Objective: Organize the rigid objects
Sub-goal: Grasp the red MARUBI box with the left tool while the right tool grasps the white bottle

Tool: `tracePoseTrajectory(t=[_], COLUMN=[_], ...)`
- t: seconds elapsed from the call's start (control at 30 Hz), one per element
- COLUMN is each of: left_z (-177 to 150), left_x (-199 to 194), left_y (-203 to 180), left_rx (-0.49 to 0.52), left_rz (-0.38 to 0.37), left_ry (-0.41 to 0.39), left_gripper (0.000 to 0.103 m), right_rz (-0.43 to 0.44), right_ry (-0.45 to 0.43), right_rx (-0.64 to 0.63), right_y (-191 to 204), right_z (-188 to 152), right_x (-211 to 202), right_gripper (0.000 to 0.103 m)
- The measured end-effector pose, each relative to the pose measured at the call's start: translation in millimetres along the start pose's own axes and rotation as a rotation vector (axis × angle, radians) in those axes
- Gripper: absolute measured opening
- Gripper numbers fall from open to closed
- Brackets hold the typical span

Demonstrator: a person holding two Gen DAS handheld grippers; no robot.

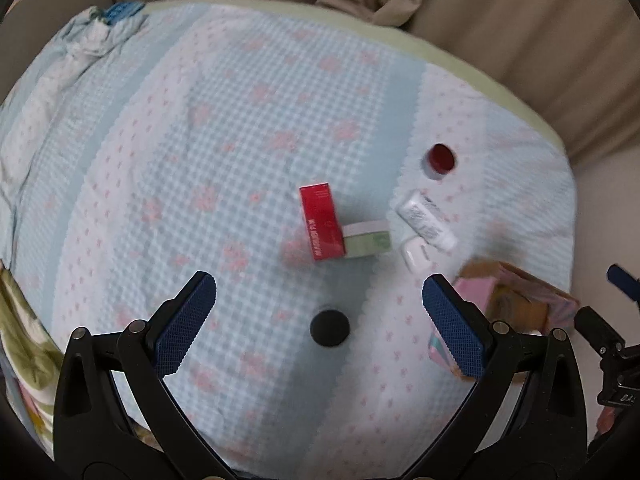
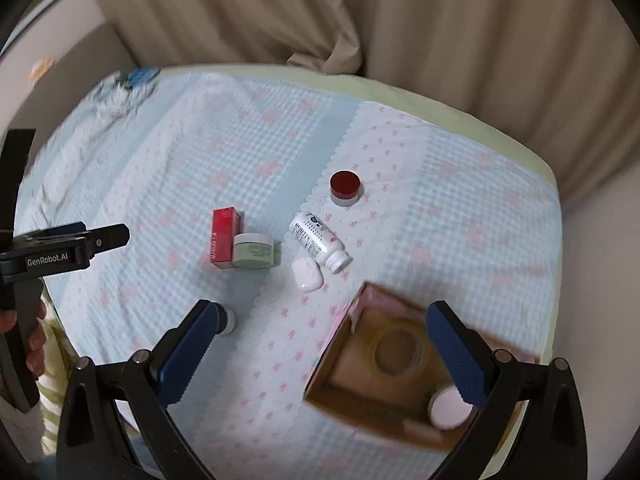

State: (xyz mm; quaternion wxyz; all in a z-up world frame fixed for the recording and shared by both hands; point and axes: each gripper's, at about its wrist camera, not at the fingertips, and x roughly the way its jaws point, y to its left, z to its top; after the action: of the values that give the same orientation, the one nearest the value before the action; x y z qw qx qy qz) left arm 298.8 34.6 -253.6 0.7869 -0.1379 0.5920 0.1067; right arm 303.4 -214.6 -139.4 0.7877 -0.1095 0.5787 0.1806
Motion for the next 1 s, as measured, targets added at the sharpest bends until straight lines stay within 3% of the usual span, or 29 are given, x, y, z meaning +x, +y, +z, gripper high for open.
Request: tracePoseTrajectory(t=[0.1,0.43,0.57,0.7,0.83,0.9,1.0], left_z=[13,43,48,50,48,46,43], left_x=[33,146,183,213,235,243,253], left_y=[1,15,16,14,15,15,14], left_rx=[-0.02,-0.168,-0.195,-0.205,-0.218,-0.224,-0.228], left_rz=[0.03,0.007,0.008,0.02,0.032,0.037,0.025], left_ry=[0.034,0.164,0.22,0.258,0.293,0.308,0.329], left_gripper=[0.1,0.098,0.094,0.082,0.077,0.068,0.06], right_rz=[0.005,0.029,0.033,0.026,-0.008,-0.003,0.004], right_ry=[0.044,0.217,0.294,0.35,0.386,0.399,0.42], right_rx=[-0.063,-0.262,-0.324,-0.379,-0.428,-0.435,-0.447], right_y=[-1,4,9,16,21,22,25], right_z=[20,56,65,69,67,64,61], right_x=[35,151,198,240,270,281,292], right_gripper=[0.103,0.103,0.097,0.092,0.086,0.084,0.073])
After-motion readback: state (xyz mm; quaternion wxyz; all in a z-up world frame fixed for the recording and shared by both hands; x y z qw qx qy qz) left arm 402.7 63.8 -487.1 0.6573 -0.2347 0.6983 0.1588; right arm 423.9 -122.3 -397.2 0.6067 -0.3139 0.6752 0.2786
